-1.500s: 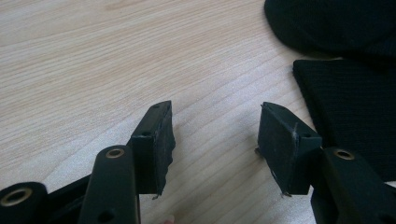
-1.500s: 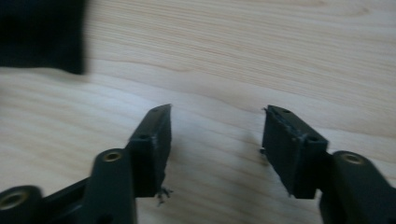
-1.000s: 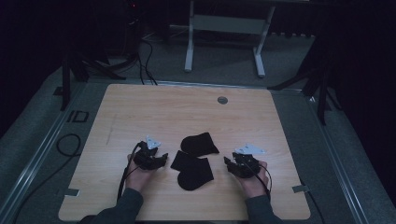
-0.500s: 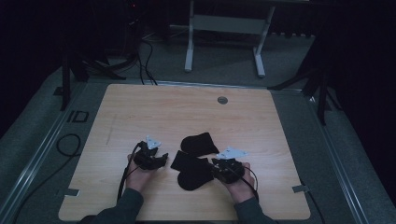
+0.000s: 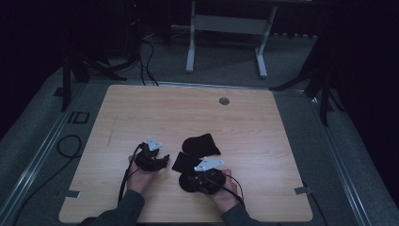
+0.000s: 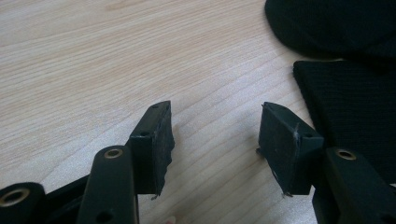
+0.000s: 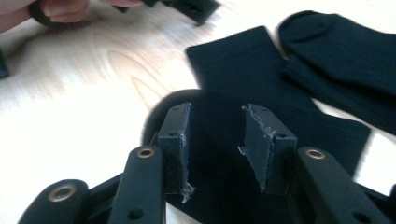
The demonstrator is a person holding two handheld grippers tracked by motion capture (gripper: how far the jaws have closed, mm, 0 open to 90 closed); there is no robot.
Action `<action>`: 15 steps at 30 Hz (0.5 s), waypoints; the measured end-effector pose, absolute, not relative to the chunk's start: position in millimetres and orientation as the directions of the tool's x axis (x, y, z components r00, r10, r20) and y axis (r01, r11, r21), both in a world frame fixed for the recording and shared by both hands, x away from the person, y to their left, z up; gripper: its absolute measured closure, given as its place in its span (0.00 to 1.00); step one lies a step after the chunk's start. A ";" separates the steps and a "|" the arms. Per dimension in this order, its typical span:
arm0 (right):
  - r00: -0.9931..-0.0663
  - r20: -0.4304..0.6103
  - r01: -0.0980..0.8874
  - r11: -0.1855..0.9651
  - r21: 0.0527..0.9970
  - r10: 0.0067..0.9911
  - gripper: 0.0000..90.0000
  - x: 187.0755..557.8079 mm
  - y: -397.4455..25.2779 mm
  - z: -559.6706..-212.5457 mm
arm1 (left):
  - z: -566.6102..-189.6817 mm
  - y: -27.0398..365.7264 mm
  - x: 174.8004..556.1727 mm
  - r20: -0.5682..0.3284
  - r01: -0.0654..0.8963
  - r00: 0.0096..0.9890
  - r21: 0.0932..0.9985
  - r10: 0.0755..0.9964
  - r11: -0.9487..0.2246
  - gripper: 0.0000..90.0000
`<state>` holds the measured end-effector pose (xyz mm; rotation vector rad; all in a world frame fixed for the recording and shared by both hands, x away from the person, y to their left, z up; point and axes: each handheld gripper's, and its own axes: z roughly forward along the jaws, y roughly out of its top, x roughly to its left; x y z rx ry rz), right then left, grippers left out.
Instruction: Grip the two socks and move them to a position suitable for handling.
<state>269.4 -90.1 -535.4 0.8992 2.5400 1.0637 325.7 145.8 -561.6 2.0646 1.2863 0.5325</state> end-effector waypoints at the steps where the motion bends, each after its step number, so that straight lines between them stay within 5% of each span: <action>1: -0.785 0.017 0.445 0.546 0.709 0.619 0.66 268.6 -87.8 -536.3 | -561.6 145.8 325.7 0.005 0.639 0.439 0.701 0.899 -0.316 0.50; 15: -0.828 0.025 0.429 0.604 0.671 0.560 0.62 258.8 -60.3 -551.7 | -561.5 145.2 325.4 0.006 0.639 0.438 0.701 0.899 -0.316 0.51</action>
